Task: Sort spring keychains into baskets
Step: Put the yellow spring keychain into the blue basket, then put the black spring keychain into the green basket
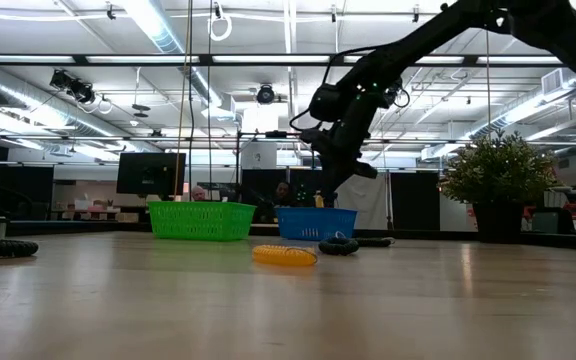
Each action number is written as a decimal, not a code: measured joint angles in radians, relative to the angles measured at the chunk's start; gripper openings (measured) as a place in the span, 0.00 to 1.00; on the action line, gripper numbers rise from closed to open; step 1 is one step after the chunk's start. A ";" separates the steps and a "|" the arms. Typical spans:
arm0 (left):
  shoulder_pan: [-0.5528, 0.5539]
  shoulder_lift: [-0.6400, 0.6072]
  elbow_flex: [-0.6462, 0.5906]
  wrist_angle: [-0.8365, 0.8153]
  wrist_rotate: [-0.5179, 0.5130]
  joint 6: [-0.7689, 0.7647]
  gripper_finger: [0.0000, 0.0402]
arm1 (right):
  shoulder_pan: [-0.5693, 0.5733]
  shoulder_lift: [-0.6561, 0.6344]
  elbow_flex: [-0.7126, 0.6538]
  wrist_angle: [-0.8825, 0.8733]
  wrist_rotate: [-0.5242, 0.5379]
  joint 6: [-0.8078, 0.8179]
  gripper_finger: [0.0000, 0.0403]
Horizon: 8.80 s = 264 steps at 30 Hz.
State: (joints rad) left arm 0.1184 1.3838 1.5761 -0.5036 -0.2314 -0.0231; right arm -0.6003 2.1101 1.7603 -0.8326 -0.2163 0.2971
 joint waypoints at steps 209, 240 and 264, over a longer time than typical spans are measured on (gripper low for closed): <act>0.002 0.001 0.000 -0.001 0.000 0.032 0.44 | 0.809 -0.741 0.111 -0.689 0.564 -0.185 0.00; 0.009 -0.029 0.001 0.022 0.161 0.035 0.44 | 0.582 -0.558 0.108 0.156 0.332 -0.496 0.00; 0.010 -0.029 0.001 0.020 0.139 0.069 0.04 | 0.582 -0.559 0.109 0.152 0.331 -0.519 0.10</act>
State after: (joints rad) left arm 0.1280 1.3548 1.5768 -0.4840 -0.0925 0.0460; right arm -0.0185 1.5513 1.8690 -0.6808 0.1150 -0.2222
